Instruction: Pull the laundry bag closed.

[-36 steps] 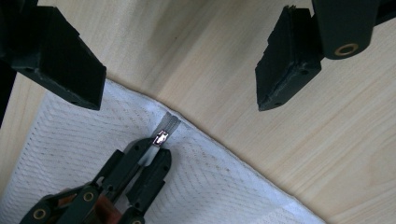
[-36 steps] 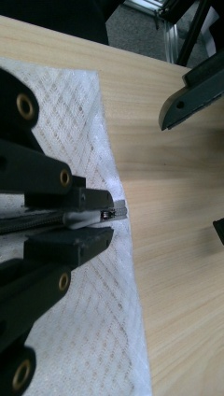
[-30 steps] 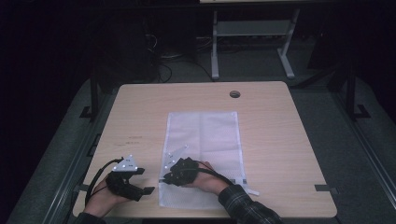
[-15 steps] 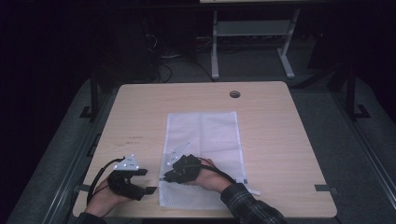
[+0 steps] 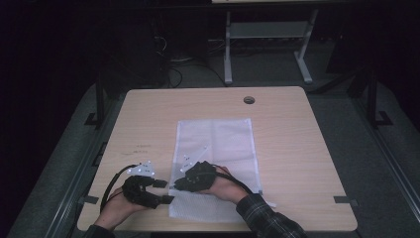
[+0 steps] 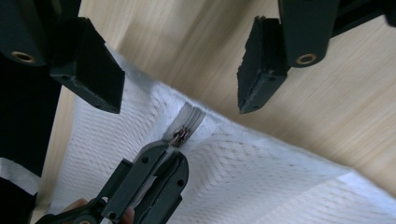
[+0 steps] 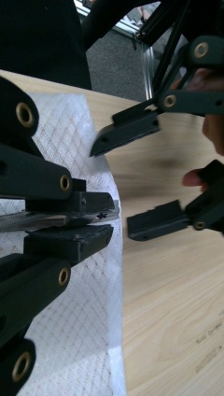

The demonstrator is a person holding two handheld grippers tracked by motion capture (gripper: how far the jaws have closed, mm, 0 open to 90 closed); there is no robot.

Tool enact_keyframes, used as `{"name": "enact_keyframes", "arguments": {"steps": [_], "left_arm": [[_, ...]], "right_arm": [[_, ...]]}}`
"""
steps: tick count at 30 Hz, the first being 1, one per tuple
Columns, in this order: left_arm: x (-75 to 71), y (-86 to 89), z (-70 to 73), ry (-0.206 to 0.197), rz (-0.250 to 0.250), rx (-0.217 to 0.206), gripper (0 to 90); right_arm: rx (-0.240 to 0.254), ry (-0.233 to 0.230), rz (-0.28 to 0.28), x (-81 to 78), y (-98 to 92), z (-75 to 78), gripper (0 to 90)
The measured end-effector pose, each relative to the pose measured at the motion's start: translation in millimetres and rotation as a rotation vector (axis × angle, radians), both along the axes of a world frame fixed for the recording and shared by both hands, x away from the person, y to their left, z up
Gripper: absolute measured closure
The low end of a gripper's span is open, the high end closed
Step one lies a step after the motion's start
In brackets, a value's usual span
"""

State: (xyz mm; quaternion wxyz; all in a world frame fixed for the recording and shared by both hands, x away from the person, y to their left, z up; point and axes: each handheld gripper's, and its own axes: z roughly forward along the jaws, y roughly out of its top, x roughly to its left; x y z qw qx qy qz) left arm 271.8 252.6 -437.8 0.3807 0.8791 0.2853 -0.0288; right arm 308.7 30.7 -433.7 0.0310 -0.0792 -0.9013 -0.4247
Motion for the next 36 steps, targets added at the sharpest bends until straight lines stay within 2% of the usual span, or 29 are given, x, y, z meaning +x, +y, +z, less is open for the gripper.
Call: {"name": "enact_keyframes", "arguments": {"steps": [3,5,11,16,18,20,21,26,30,36], "left_arm": [[2.9,-2.9,-2.3,0.026,-0.007,-0.003,35.4],[4.0,-4.1,-4.1,0.039,-0.008,-0.001,36.4],[6.9,-6.3,-6.4,0.073,-0.019,-0.016,44.5],[8.2,-7.6,-6.9,0.102,-0.031,-0.007,55.5],[8.5,-7.0,-7.2,0.115,-0.037,-0.005,65.1],[9.1,-6.3,-7.0,0.133,-0.039,0.000,68.6],[9.3,-6.1,-6.4,0.142,-0.042,-0.011,74.4],[10.1,-6.1,-5.4,0.168,-0.043,-0.014,86.4],[10.8,-5.4,-5.1,0.193,-0.032,-0.024,88.5],[11.1,-2.9,-2.7,0.198,-0.005,-0.020,89.4]], "right_arm": [[0.007,-0.003,-0.002,0.0,-1.4,2.1,83.3],[0.012,-0.008,-0.007,-0.1,-2.8,3.6,86.8],[0.008,-0.005,0.003,-0.3,-3.5,3.6,86.9],[0.008,-0.004,0.007,-0.6,-2.7,3.6,86.8],[0.008,-0.005,0.007,-0.7,-3.0,3.2,86.8],[0.008,-0.006,0.007,-0.7,-3.0,3.3,86.8],[0.008,-0.009,0.004,-0.7,-3.0,3.4,86.8],[0.010,-0.006,0.002,-0.4,-3.6,3.4,86.8],[0.009,-0.007,0.002,-0.7,-3.8,3.2,86.8],[0.002,-0.008,0.007,-0.6,-5.9,2.3,86.8]]}}
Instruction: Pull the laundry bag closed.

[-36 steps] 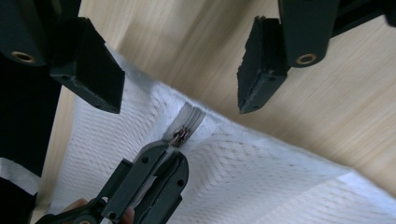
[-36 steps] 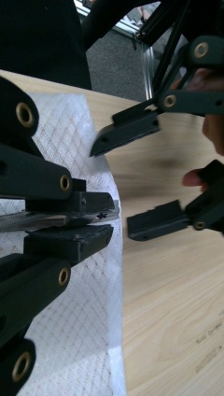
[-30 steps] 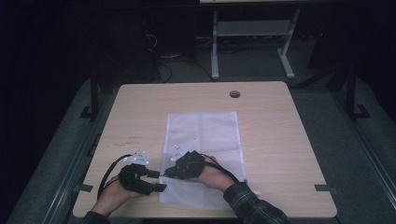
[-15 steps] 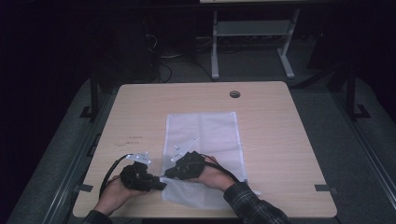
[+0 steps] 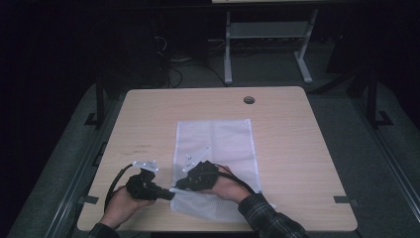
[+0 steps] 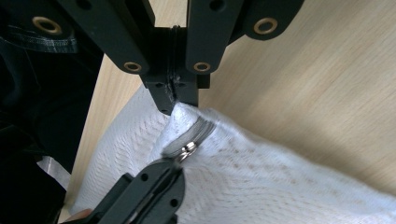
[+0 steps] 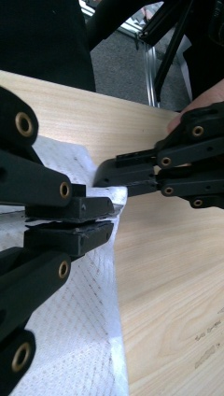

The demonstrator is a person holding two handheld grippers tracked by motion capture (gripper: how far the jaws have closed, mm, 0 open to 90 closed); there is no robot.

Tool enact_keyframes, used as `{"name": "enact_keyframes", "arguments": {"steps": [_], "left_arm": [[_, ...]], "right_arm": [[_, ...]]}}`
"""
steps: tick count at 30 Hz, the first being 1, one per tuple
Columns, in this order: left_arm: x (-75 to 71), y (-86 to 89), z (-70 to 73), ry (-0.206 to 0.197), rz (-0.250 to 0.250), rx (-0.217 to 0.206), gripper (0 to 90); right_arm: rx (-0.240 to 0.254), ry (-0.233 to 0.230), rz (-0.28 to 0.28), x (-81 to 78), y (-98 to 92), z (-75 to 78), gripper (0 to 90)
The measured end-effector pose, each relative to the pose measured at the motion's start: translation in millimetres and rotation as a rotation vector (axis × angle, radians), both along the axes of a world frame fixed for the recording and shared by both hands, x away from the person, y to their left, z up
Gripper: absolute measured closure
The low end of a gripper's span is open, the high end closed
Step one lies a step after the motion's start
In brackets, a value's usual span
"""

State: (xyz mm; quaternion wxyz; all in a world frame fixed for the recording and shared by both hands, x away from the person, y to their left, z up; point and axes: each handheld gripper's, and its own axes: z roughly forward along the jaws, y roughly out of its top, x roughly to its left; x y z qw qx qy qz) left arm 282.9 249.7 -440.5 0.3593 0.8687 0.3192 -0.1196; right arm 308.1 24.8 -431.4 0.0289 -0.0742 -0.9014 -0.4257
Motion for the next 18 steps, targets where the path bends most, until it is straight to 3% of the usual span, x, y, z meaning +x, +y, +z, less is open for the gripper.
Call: {"name": "enact_keyframes", "arguments": {"steps": [8,12,13,14,18], "left_arm": [[0.7,4.8,1.8,0.000,0.034,0.008,89.7],[-0.2,4.6,-0.7,-0.006,0.020,-0.009,88.6],[-0.5,4.7,-1.0,-0.010,0.018,-0.012,86.2],[-0.2,4.9,-1.1,-0.007,0.018,-0.017,70.4],[-0.1,9.8,1.8,-0.017,0.034,-0.057,61.5]], "right_arm": [[0.001,0.004,0.009,-0.7,-3.3,-0.3,86.8],[0.000,0.001,0.011,-1.5,-2.9,-0.6,86.8],[0.002,-0.002,0.011,-1.8,-3.2,-0.3,86.8],[0.007,-0.004,0.016,-1.8,-3.7,0.3,86.8],[0.010,-0.006,0.014,-1.2,-5.9,1.2,86.8]]}}
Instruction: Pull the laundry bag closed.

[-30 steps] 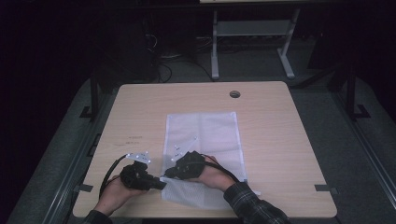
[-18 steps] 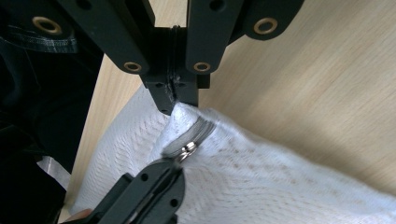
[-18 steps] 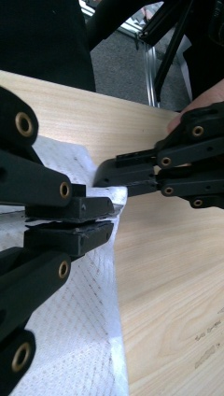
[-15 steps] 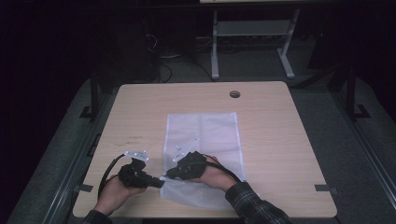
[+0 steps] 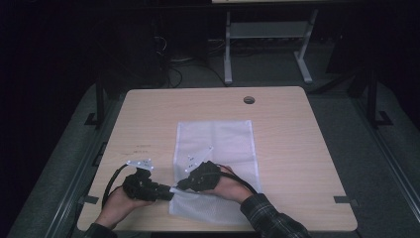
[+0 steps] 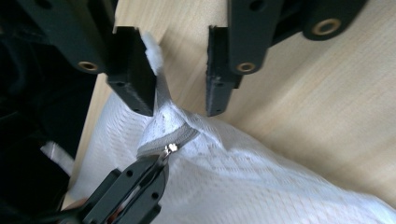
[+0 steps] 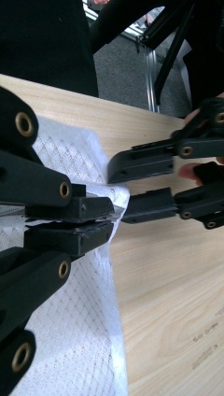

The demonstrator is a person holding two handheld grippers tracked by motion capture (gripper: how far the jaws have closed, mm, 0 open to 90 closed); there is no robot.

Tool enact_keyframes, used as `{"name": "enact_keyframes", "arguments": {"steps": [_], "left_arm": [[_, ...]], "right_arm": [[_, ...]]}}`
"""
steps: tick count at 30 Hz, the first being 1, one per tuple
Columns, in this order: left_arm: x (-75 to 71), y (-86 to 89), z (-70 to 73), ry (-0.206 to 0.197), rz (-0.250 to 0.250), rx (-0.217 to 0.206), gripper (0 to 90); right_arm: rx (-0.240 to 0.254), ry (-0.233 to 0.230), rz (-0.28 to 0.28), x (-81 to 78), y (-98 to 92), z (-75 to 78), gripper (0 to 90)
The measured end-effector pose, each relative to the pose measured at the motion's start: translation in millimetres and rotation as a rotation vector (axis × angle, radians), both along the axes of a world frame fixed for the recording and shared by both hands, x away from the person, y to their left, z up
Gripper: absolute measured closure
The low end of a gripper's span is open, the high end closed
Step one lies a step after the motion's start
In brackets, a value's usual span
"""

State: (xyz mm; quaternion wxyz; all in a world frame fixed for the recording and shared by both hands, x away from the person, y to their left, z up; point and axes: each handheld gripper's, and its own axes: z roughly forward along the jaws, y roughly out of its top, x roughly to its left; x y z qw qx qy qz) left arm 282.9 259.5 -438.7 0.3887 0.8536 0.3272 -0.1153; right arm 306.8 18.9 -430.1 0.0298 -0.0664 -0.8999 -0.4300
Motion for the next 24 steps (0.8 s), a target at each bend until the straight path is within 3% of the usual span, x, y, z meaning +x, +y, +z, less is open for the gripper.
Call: {"name": "enact_keyframes", "arguments": {"steps": [4,7,16,24], "left_arm": [[1.8,3.3,1.9,0.018,0.012,-0.054,58.0],[3.1,0.5,1.2,0.029,0.015,-0.062,55.7],[4.8,-0.4,0.5,0.043,-0.003,-0.055,82.9],[5.3,-0.2,1.5,0.059,0.016,-0.043,85.8]], "right_arm": [[0.008,0.000,0.002,-0.1,-0.3,0.6,86.8],[0.019,0.006,0.008,-1.1,0.5,1.3,86.8],[0.043,0.014,0.018,-1.4,0.8,3.8,86.8],[0.039,0.006,0.019,-1.9,1.4,4.1,86.8]]}}
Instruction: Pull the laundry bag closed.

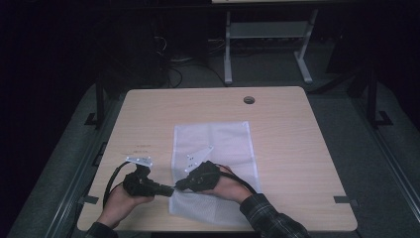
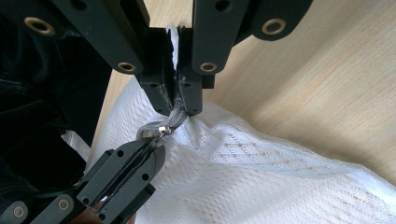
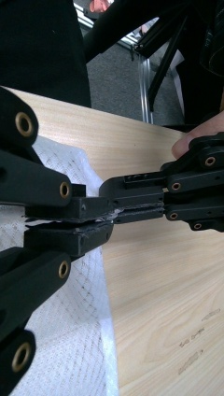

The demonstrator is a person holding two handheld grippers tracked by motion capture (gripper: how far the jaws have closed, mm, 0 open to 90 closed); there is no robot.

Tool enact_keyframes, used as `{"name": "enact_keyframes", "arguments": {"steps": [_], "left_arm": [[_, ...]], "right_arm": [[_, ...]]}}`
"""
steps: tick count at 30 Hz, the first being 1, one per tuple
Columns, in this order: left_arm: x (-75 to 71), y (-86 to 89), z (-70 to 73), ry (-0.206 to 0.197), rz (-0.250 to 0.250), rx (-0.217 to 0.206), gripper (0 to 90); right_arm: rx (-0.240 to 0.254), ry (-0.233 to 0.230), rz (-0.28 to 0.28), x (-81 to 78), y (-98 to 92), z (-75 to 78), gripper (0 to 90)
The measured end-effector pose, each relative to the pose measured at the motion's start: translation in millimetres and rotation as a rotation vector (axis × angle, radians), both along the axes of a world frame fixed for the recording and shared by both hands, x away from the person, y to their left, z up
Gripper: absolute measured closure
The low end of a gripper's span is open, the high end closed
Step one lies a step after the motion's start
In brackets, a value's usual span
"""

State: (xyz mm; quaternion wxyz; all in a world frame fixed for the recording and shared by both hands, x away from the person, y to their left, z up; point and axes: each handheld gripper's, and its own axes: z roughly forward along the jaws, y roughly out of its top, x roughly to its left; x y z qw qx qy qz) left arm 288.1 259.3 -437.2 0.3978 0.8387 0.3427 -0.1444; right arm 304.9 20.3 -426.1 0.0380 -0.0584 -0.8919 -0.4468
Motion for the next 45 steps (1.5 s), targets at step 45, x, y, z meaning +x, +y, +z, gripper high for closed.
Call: {"name": "enact_keyframes", "arguments": {"steps": [45], "left_arm": [[-0.5,6.4,1.2,-0.022,0.053,0.046,86.3]], "right_arm": [[-0.003,0.021,-0.043,-3.5,-21.4,-10.0,86.8]]}}
